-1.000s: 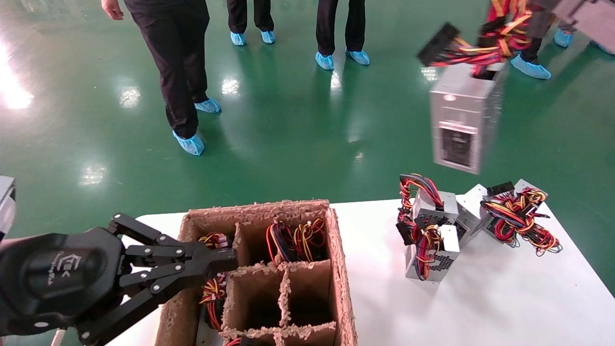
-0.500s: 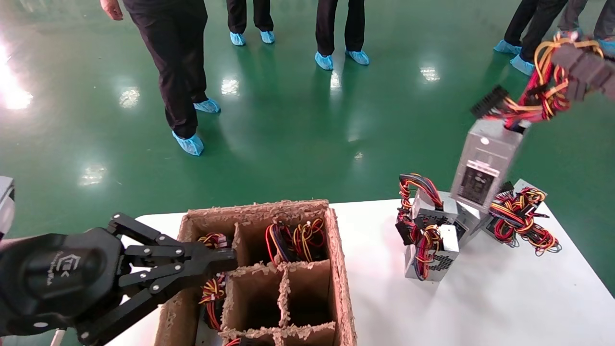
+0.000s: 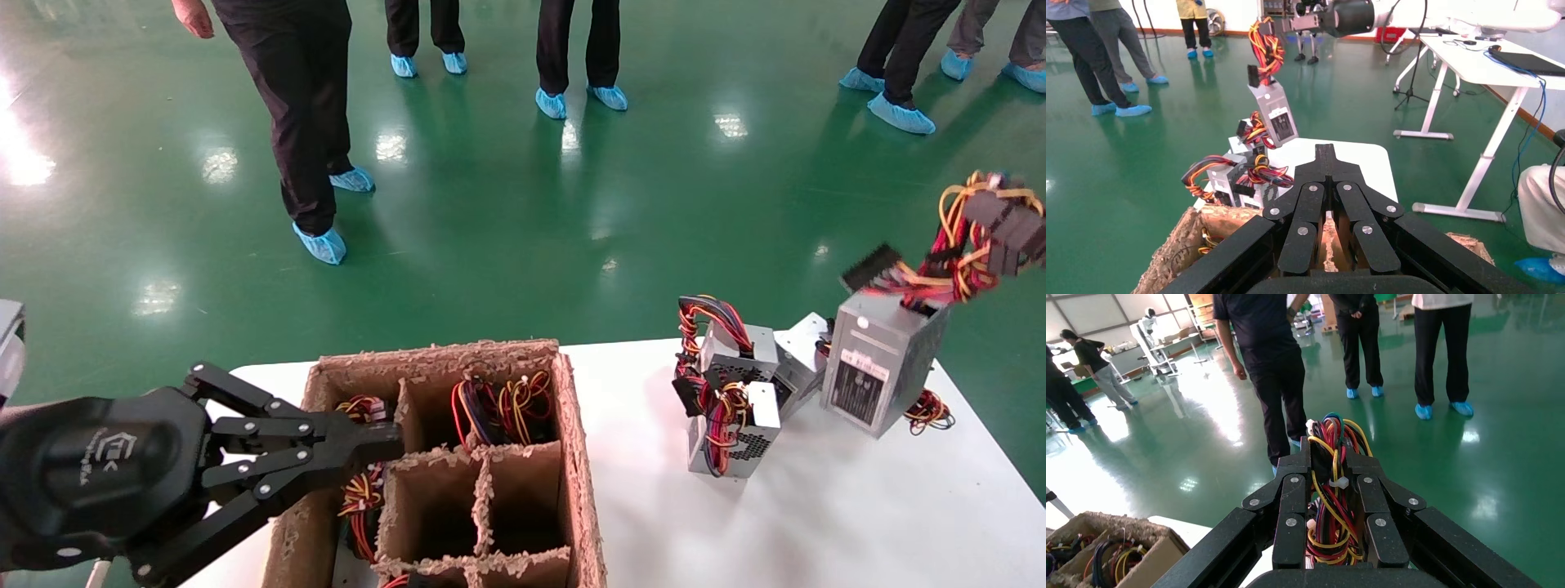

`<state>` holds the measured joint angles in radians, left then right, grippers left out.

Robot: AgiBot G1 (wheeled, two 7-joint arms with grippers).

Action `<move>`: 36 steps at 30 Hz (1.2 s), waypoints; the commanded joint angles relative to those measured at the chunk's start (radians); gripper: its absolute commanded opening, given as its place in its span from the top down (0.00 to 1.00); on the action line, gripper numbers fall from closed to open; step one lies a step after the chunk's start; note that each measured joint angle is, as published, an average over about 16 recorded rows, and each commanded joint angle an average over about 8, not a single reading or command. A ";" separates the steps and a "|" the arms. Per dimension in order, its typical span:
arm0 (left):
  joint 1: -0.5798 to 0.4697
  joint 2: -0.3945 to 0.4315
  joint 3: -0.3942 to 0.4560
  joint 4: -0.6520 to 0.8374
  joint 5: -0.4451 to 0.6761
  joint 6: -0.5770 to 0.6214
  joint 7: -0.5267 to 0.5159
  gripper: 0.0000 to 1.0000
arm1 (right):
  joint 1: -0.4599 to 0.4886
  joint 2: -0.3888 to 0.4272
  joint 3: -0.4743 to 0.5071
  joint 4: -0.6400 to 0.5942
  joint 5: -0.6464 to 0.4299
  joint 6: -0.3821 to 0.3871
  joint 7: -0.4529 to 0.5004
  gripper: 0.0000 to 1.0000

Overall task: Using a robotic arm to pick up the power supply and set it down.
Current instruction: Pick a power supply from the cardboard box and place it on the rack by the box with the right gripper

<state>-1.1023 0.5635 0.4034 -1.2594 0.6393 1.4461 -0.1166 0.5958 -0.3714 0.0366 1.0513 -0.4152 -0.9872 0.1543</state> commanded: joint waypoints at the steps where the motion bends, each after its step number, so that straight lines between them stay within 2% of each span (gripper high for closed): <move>1: 0.000 0.000 0.000 0.000 0.000 0.000 0.000 1.00 | -0.045 0.003 0.019 0.002 0.013 0.005 -0.009 1.00; 11: 0.000 0.000 0.000 0.000 0.000 0.000 0.000 1.00 | -0.202 -0.007 0.081 0.042 0.047 0.044 -0.024 1.00; 19: 0.000 0.000 0.000 0.000 0.000 0.000 0.000 1.00 | -0.273 -0.028 0.104 0.059 0.048 0.092 -0.040 1.00; 27: 0.000 0.000 0.000 0.000 0.000 0.000 0.000 1.00 | -0.289 -0.056 0.089 0.054 0.033 0.140 -0.045 1.00; 36: 0.000 0.000 0.000 0.000 0.000 0.000 0.000 1.00 | -0.245 -0.102 0.031 0.029 -0.005 0.184 -0.047 1.00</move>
<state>-1.1023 0.5634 0.4035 -1.2594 0.6392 1.4461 -0.1165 0.3571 -0.4739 0.0666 1.0762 -0.4215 -0.8056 0.1069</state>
